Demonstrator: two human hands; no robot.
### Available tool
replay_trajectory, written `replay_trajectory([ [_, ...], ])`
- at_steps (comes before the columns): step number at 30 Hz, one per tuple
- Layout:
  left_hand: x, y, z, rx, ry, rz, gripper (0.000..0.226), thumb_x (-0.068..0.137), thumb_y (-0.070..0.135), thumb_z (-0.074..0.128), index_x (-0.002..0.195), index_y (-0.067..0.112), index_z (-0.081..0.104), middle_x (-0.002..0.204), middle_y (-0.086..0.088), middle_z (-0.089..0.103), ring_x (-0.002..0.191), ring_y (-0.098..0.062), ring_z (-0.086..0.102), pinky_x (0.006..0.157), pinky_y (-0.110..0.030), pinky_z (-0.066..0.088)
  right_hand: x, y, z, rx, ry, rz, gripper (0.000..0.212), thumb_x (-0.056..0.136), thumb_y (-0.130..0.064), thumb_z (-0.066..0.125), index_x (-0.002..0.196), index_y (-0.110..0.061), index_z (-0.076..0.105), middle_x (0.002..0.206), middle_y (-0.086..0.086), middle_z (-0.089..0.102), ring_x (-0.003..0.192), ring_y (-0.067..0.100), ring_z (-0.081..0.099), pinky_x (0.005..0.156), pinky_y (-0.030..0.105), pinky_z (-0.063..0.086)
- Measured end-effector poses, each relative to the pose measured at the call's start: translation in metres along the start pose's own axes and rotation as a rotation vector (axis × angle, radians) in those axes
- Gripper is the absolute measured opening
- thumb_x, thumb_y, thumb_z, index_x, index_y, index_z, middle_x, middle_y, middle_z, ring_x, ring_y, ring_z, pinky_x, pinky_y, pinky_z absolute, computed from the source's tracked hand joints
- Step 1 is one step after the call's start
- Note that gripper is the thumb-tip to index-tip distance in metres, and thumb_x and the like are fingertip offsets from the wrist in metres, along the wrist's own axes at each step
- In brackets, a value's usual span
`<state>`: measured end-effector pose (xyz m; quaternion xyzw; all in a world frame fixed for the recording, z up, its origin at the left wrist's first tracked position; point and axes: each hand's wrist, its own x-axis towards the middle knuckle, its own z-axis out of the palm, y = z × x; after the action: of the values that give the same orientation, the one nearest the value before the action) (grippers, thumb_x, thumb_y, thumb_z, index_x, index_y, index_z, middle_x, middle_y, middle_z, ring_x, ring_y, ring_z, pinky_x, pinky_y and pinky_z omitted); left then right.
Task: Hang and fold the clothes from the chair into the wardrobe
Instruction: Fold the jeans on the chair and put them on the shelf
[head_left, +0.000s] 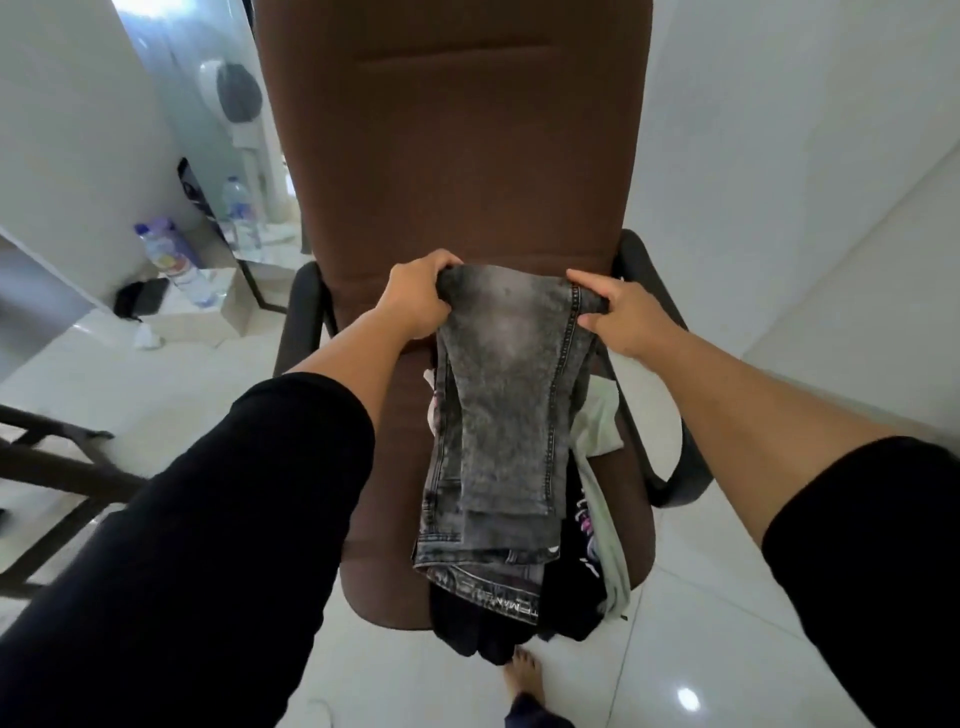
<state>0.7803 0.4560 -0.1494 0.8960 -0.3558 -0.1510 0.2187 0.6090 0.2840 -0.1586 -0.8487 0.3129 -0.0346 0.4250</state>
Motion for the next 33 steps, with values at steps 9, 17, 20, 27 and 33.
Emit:
replay_trajectory([
  [9, -0.073, -0.043, 0.058, -0.205, -0.119, -0.108, 0.033, 0.081, 0.022, 0.067, 0.113, 0.024, 0.059, 0.102, 0.002, 0.060, 0.089, -0.013, 0.053, 0.070, -0.023, 0.040, -0.062, 0.046, 0.070, 0.039, -0.044, 0.143, 0.051, 0.089, -0.011, 0.057, 0.135, -0.031, 0.051, 0.133, 0.003, 0.056, 0.082, 0.026, 0.061, 0.062, 0.017, 0.043],
  [17, -0.172, -0.120, 0.175, -0.341, -0.190, -0.353, 0.051, 0.079, 0.064, 0.057, 0.098, 0.017, 0.053, 0.107, -0.006, 0.059, 0.095, -0.024, 0.055, 0.075, -0.030, 0.041, -0.164, 0.120, 0.184, 0.166, -0.072, 0.366, 0.049, 0.096, -0.041, 0.046, 0.144, -0.035, 0.036, 0.150, 0.002, 0.038, 0.134, 0.021, 0.039, 0.104, 0.027, 0.032],
  [20, -0.180, -0.130, 0.217, -0.263, -0.231, -0.401, 0.061, 0.078, 0.066, 0.056, 0.115, 0.020, 0.038, 0.117, -0.013, 0.051, 0.097, -0.031, 0.053, 0.081, -0.037, 0.045, -0.171, 0.151, 0.220, 0.045, -0.094, 0.386, 0.056, 0.094, -0.049, 0.046, 0.145, -0.028, 0.035, 0.144, 0.011, 0.042, 0.130, 0.027, 0.043, 0.105, 0.032, 0.033],
  [27, -0.149, -0.143, 0.270, -0.208, -0.177, -0.444, 0.093, 0.062, 0.074, 0.065, 0.132, 0.032, 0.023, 0.134, -0.017, 0.033, 0.122, -0.039, 0.041, 0.098, -0.051, 0.040, -0.130, 0.173, 0.260, 0.125, 0.067, 0.346, 0.076, 0.074, -0.048, 0.073, 0.132, -0.026, 0.029, 0.136, 0.014, 0.030, 0.114, 0.026, 0.041, 0.089, 0.029, 0.034],
  [33, -0.138, -0.155, 0.278, -0.178, -0.245, -0.332, 0.112, 0.065, 0.073, 0.063, 0.141, 0.053, -0.016, 0.126, -0.024, 0.048, 0.111, -0.039, 0.053, 0.092, -0.043, 0.046, -0.112, 0.189, 0.267, 0.104, 0.047, 0.348, 0.114, 0.068, -0.053, 0.076, 0.140, -0.055, -0.013, 0.135, 0.022, 0.038, 0.121, 0.036, 0.042, 0.100, 0.042, 0.036],
])
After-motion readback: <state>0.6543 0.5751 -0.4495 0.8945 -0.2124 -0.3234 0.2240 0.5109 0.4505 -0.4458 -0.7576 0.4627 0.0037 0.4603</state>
